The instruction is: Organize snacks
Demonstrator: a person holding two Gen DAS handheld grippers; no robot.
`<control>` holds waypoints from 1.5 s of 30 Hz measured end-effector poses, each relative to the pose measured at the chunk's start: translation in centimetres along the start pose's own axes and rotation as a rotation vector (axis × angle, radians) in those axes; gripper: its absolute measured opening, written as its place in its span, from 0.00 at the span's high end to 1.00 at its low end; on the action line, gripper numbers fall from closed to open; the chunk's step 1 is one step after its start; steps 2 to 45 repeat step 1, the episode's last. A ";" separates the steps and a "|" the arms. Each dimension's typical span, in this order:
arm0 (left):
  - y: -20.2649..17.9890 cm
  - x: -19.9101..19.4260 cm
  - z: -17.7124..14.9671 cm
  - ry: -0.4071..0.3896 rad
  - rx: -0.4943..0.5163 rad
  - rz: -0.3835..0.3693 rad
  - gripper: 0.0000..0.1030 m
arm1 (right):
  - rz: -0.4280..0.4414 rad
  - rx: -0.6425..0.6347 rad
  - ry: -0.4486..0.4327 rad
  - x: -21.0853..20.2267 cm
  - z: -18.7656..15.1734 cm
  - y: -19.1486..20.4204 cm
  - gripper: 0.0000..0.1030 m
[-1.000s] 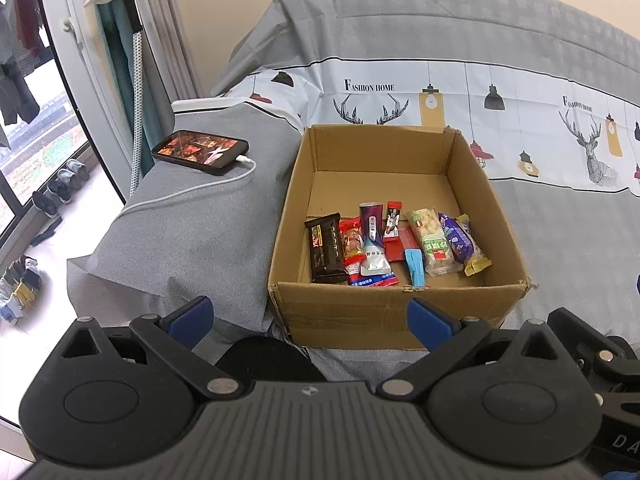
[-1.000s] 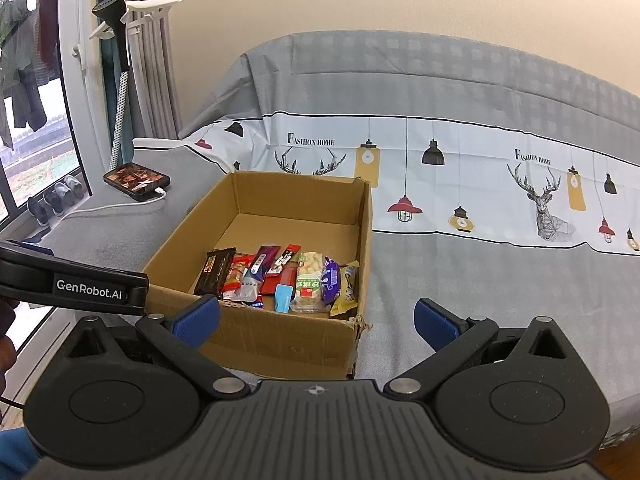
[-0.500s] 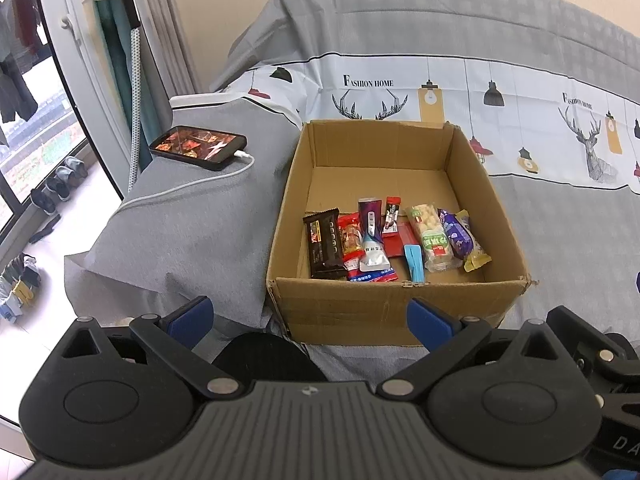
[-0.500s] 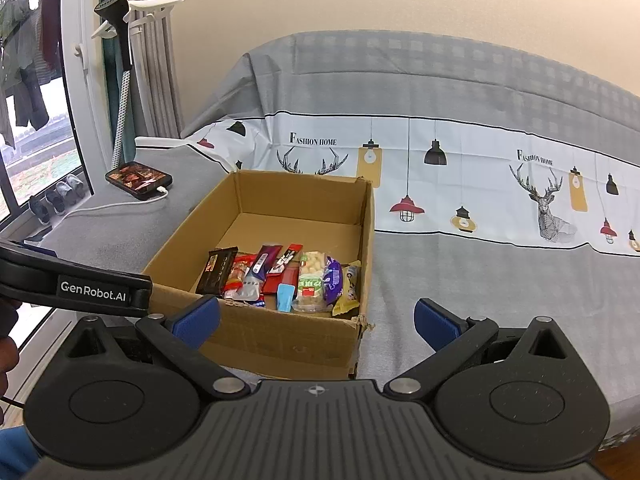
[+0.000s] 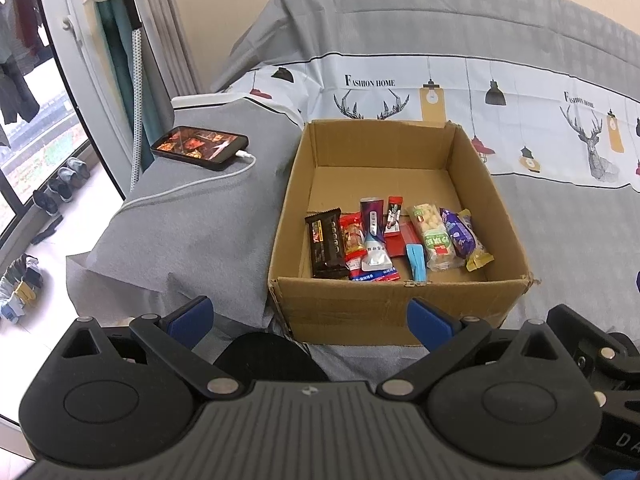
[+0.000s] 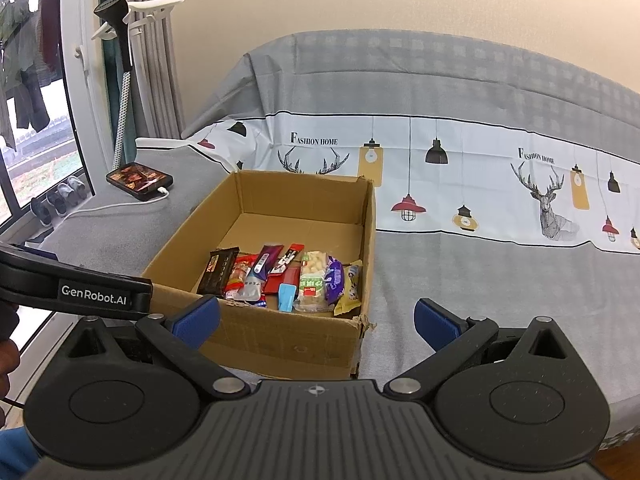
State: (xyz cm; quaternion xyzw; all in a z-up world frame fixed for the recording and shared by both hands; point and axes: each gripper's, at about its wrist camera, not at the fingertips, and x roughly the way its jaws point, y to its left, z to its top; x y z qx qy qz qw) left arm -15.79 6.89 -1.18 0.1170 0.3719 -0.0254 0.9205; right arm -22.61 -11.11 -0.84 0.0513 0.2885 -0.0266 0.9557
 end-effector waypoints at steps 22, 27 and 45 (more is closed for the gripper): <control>0.0 0.1 0.1 0.002 0.000 0.005 0.00 | 0.007 0.002 0.002 0.1 0.0 0.0 0.01; 0.0 0.1 0.1 0.002 0.000 0.005 0.00 | 0.007 0.002 0.002 0.1 0.0 0.0 0.01; 0.0 0.1 0.1 0.002 0.000 0.005 0.00 | 0.007 0.002 0.002 0.1 0.0 0.0 0.01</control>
